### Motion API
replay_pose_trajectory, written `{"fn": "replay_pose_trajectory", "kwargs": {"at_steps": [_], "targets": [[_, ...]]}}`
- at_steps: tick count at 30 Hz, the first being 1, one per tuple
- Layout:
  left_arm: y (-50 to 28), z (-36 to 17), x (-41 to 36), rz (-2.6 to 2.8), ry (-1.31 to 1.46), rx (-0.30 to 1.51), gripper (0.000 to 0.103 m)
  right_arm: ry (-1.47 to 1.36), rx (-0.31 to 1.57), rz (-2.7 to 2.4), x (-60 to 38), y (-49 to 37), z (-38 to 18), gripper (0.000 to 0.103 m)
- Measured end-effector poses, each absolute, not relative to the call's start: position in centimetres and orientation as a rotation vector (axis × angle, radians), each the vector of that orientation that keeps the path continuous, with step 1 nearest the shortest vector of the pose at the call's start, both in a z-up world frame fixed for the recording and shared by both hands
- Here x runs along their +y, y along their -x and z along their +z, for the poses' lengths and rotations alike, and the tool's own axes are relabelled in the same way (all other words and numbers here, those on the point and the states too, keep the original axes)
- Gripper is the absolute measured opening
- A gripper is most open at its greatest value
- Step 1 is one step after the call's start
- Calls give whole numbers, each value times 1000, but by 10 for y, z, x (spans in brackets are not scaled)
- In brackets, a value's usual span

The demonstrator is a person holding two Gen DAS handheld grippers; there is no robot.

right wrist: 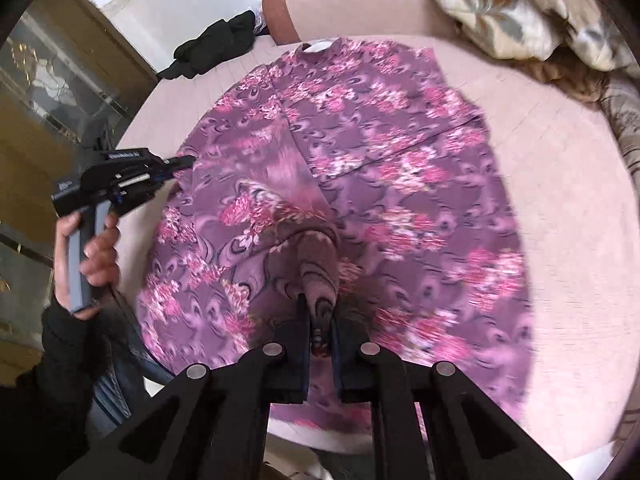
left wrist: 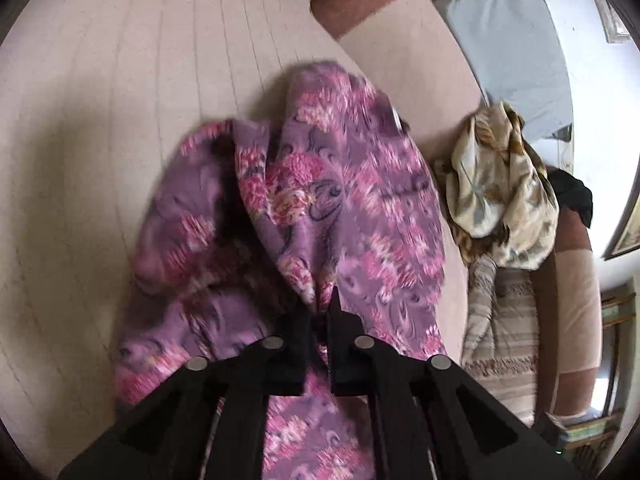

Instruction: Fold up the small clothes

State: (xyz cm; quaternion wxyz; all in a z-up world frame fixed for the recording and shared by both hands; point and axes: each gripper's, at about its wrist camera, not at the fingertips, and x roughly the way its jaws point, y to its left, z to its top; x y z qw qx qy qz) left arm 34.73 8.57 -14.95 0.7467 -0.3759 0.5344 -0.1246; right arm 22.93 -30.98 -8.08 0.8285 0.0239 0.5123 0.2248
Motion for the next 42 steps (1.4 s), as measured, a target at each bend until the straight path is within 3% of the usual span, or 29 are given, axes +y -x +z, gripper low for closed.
{"fn": "replay_pose_trajectory", "kwargs": {"at_steps": [4, 6, 8, 10, 12, 14, 15, 16, 17, 23, 25, 29, 31, 40, 41, 42], "targets": [[-351, -169, 63, -267, 702, 1323, 20, -26, 1276, 370, -309, -247, -139, 11], [-347, -167, 73, -255, 762, 1307, 23, -49, 1281, 338, -310, -249, -144, 12], [-344, -152, 91, -251, 801, 1234, 37, -61, 1247, 328, -311, -243, -133, 11], [-341, -138, 107, -214, 805, 1162, 63, -67, 1218, 324, -315, -236, -122, 10], [-342, -131, 122, -160, 794, 1105, 67, -84, 1208, 310, -321, -232, -117, 10], [-348, -138, 132, -125, 814, 1123, 67, -96, 1218, 297, -325, -235, -124, 16], [-350, -145, 138, -118, 864, 1132, 67, -114, 1240, 279, -327, -237, -131, 23], [-351, -149, 144, -110, 901, 1134, 67, -129, 1246, 258, -329, -238, -133, 37], [-352, -150, 151, -101, 915, 1130, 67, -146, 1219, 262, -329, -236, -128, 42], [-361, -138, 163, -55, 975, 1065, 65, -202, 995, 422, -310, -240, -52, 56], [-372, -135, 160, -48, 983, 1099, 55, -202, 951, 499, -294, -263, -30, 67], [-407, -144, 140, -76, 977, 1149, 48, -224, 936, 637, -244, -339, -14, 67], [-419, -159, 142, -68, 1018, 1152, 38, -255, 955, 678, -222, -390, -15, 67], [-426, -187, 150, -82, 1114, 1175, 38, -232, 1073, 704, -122, -565, -46, 66], [-427, -190, 151, -78, 1117, 1182, 36, -222, 1084, 718, -107, -578, -51, 65], [-428, -193, 151, -74, 1118, 1194, 28, -194, 1085, 711, -94, -588, -57, 65]]}}
